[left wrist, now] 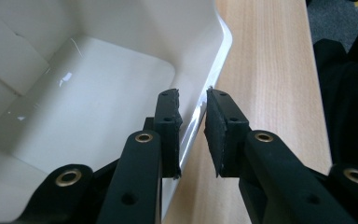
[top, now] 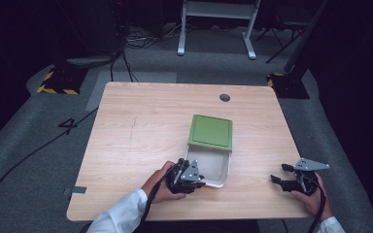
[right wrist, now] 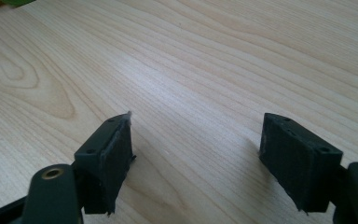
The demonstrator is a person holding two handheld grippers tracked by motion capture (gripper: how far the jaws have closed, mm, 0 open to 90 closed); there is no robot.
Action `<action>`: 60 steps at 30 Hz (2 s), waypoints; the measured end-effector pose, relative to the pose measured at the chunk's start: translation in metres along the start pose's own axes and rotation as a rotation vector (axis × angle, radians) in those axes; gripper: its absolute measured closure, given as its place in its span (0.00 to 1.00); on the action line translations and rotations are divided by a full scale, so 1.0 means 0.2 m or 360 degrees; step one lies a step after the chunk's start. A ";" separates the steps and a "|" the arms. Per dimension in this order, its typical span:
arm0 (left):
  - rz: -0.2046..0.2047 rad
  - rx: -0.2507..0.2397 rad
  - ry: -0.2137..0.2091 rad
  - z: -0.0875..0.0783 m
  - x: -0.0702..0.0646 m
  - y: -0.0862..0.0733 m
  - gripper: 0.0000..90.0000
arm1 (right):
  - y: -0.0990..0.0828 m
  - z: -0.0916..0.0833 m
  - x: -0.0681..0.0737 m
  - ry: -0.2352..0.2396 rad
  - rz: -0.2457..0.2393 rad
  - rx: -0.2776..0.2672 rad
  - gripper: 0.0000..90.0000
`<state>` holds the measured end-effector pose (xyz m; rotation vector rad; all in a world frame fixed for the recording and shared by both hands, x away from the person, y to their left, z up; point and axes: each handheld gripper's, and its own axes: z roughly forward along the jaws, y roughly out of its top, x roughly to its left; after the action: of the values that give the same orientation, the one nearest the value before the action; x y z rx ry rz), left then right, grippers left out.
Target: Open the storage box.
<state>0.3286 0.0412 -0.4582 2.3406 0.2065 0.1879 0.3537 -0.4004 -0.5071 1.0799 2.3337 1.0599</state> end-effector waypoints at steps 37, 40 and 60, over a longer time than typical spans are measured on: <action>0.0040 -0.0118 -0.0066 -0.17 -0.19 0.00 0.72 | 0.00 0.00 0.00 0.0000 0.0001 0.0000 0.28; 0.0066 -0.0149 -0.0042 -0.21 -0.19 0.02 0.72 | 0.00 0.00 0.00 0.0000 0.0000 0.0000 0.28; 0.0017 -0.0271 0.0276 -0.50 -0.05 0.01 0.69 | 0.00 0.00 0.00 0.0000 0.0000 0.0001 0.28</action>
<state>0.2998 0.1076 -0.3879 2.1571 0.2527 0.3993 0.3539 -0.4005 -0.5071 1.0801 2.3343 1.0589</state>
